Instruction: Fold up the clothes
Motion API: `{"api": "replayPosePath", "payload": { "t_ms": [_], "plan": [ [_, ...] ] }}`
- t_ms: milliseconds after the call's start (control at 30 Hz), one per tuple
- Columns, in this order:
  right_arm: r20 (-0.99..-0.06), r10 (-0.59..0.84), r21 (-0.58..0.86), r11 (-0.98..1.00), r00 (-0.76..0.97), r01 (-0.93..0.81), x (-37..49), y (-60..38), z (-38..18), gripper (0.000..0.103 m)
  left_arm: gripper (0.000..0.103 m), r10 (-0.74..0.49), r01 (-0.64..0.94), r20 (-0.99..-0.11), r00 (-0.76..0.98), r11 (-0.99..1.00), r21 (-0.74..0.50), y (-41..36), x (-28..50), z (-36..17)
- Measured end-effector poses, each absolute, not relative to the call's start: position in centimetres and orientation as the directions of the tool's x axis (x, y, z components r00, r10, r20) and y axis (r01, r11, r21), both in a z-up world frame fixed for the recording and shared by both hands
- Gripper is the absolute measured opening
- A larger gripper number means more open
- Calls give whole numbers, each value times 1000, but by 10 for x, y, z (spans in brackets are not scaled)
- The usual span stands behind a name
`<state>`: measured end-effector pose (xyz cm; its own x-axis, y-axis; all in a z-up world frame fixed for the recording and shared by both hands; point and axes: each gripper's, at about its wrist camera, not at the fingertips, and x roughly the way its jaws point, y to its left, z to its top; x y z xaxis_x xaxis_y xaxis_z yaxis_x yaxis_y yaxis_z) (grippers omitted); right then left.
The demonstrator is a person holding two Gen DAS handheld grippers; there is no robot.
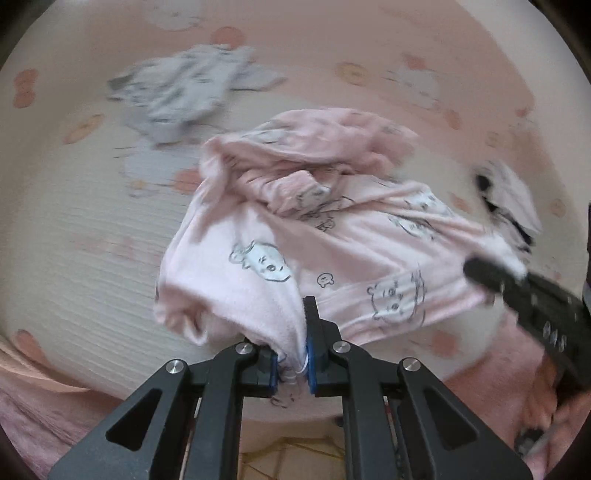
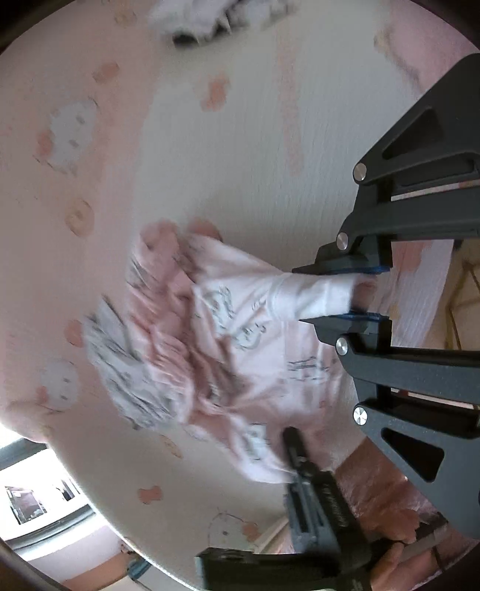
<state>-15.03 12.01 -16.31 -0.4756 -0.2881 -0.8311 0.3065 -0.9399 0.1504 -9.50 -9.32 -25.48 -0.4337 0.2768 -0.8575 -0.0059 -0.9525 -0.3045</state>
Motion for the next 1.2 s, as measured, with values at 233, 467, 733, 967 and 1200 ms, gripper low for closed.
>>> {"api": "replayPosePath", "payload": {
  "t_ms": [233,467,733,967,1200],
  "plan": [
    [-919,-10,-46,-990,-395,131,-148,173,-174,29,23,352,-90,-895,-274,-936,-341,-65,-90,-273],
    [-869,-83,73,-997,-488,41,-140,204,-153,48,40,161,26,-888,-431,-981,-190,-101,-108,-246],
    [-909,-178,143,-982,-378,119,-160,178,-187,48,40,187,-21,-870,-456,-980,-199,-69,-162,-246],
    [-915,-162,117,-983,-369,141,-174,168,-188,48,45,199,-65,-884,-424,-980,-190,-39,-202,-268],
    [-922,-143,89,-983,-361,163,-189,157,-190,48,42,175,-86,-903,-392,-984,-153,-41,-214,-288]
  ]
}}
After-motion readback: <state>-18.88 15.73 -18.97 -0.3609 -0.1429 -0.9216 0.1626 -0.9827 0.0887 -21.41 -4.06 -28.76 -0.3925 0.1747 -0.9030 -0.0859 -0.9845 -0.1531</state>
